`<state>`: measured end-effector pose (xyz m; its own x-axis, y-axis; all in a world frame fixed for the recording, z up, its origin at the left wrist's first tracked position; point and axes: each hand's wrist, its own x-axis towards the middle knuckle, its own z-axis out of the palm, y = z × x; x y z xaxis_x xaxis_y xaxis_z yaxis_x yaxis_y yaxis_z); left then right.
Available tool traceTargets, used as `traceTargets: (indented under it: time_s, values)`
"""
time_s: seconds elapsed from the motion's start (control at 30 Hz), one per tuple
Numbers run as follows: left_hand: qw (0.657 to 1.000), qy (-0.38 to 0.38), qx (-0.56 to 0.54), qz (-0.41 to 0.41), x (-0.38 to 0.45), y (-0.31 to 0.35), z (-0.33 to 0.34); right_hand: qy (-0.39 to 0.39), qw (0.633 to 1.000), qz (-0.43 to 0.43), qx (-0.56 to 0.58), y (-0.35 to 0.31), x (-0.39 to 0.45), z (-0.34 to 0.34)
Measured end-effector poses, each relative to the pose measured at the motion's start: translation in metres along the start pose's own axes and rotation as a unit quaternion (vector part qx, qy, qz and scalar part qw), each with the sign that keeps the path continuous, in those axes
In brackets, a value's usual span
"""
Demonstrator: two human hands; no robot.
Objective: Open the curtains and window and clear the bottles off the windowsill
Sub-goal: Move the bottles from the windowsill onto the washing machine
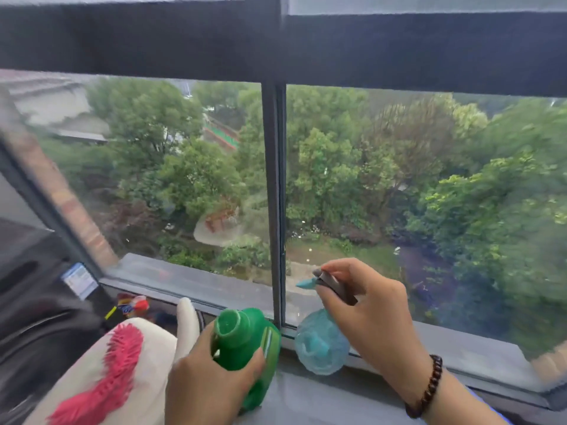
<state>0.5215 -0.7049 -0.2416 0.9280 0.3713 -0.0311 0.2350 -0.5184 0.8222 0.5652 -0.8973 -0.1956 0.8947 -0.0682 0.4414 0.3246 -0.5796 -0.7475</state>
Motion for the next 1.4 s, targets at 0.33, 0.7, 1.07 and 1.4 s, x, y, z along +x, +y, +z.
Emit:
traceTargets:
  time_s: [0.33, 0.7, 1.07, 1.4]
  values:
    - [0.996, 0.085, -0.016, 0.010, -0.016, -0.028, -0.167, -0.066, 0.991, -0.093, 0.076, -0.152, -0.006, 0.062]
    - [0.983, 0.175, 0.052, 0.018, -0.045, -0.112, -0.374, -0.089, 0.977, -0.140, 0.135, -0.332, -0.072, 0.181]
    - [0.969, 0.229, 0.083, -0.031, -0.056, -0.197, -0.518, -0.142, 0.961, -0.190, 0.141, -0.469, -0.117, 0.289]
    - [0.948, 0.285, 0.094, -0.105, -0.030, -0.257, -0.583, -0.177, 0.946, -0.242, 0.124, -0.544, -0.116, 0.385]
